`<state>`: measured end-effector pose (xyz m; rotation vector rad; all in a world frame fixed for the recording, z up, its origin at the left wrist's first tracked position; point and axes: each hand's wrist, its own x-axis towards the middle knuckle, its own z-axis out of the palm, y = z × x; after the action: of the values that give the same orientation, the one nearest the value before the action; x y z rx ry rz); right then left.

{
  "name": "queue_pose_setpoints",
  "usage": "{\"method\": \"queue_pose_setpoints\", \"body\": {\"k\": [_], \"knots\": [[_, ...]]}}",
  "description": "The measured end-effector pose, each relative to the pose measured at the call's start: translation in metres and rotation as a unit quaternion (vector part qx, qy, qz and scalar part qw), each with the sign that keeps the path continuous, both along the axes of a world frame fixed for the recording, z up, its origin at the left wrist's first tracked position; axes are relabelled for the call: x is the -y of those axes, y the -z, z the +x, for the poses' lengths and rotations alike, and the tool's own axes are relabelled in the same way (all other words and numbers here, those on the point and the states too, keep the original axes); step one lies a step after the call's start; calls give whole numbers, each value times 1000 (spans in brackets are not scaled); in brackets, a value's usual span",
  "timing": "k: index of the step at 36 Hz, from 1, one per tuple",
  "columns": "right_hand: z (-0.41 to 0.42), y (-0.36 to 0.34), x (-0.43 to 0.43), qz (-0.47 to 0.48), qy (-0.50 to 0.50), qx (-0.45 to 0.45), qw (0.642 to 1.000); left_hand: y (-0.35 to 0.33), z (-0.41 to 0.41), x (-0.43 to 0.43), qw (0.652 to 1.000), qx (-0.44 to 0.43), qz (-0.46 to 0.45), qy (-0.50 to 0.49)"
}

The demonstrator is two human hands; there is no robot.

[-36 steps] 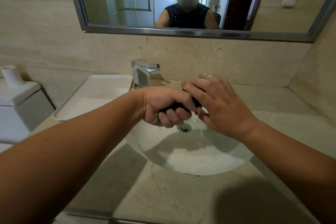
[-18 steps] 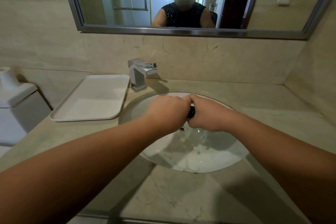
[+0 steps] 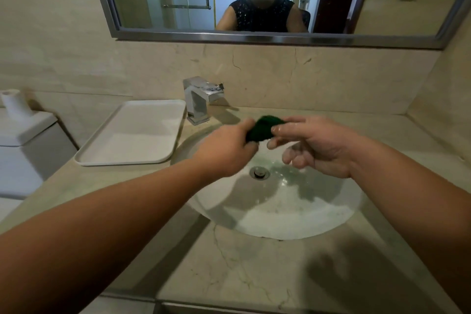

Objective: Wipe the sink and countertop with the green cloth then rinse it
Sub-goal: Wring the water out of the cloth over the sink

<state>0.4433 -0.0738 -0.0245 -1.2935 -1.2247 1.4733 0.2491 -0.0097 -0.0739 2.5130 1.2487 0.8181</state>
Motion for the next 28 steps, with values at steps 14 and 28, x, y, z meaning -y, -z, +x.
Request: {"method": "queue_pose_setpoints", "body": {"k": [14, 28], "knots": [[29, 48, -3, 596, 12, 674, 437, -29, -4, 0, 661, 214, -697, 178], [-9, 9, -12, 624, -65, 629, 458, -45, -4, 7, 682, 15, -698, 216]]}}
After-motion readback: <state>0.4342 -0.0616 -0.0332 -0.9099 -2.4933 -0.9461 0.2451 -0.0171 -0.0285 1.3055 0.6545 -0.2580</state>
